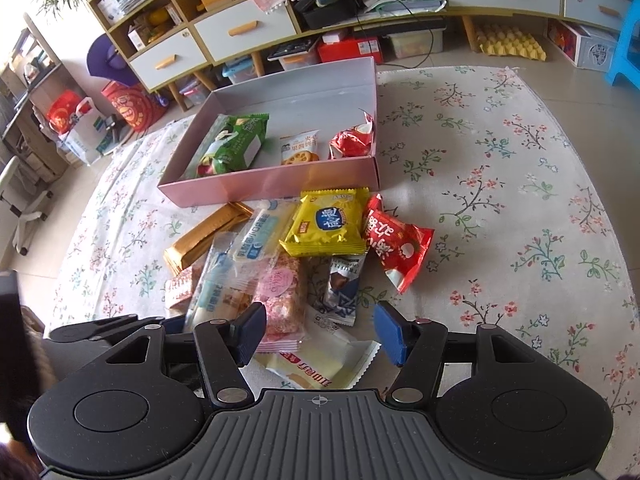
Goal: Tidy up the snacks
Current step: 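Withdraw both tools from the box back over the remaining snacks, then grasp the white milk bar with the left tool while the right tool grasps the pink candy pack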
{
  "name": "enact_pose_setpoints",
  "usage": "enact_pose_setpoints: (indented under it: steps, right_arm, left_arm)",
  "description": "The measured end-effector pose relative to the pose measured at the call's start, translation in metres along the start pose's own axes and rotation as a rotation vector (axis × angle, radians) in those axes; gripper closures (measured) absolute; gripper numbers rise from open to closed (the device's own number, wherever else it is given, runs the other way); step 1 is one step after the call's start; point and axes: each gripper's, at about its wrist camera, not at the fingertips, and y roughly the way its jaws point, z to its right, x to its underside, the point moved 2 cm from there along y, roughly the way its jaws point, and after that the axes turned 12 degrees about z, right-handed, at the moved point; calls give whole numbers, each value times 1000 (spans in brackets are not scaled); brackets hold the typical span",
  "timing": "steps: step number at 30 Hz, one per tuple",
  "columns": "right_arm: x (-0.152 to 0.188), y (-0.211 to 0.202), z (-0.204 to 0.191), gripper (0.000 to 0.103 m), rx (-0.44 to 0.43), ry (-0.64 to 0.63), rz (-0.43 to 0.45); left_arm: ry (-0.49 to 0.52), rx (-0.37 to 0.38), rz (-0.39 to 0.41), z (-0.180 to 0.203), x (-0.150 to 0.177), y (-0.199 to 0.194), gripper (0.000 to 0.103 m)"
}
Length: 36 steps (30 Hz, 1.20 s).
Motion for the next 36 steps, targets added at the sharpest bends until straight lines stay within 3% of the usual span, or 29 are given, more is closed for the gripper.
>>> enact_pose_setpoints:
  steps: [7, 15, 19, 21, 23, 25, 27, 30, 32, 36]
  right_arm:
    - [2, 3, -1, 43, -13, -6, 0]
    - [10, 14, -20, 43, -49, -80, -2]
    - [15, 27, -35, 43, -38, -142, -3]
    - [16, 32, -39, 43, -27, -162, 5]
    - [17, 37, -40, 43, -21, -171, 0]
    - [19, 40, -39, 51, -17, -172, -12]
    - [21, 40, -38, 61, -7, -173, -19]
    - [21, 39, -35, 64, -9, -165, -24]
    - [22, 38, -36, 65, -9, -171, -24]
    - [23, 36, -36, 69, -14, -162, -31]
  left_arm:
    - [-57, 53, 26, -9, -11, -22, 81]
    - [-104, 75, 156, -21, -33, -49, 85]
    - [-131, 85, 161, -25, -36, -49, 89]
    - [-133, 91, 166, -26, -37, -49, 100]
    - [-130, 93, 171, -26, -37, -49, 101]
    - [-100, 73, 162, -25, -35, -47, 101]
    - [-81, 83, 124, -24, -31, -40, 100]
    - [-43, 36, 81, -24, -24, -33, 92]
    - [-10, 22, 56, -22, -20, -30, 81]
    - [51, 19, 18, -18, -10, -23, 74]
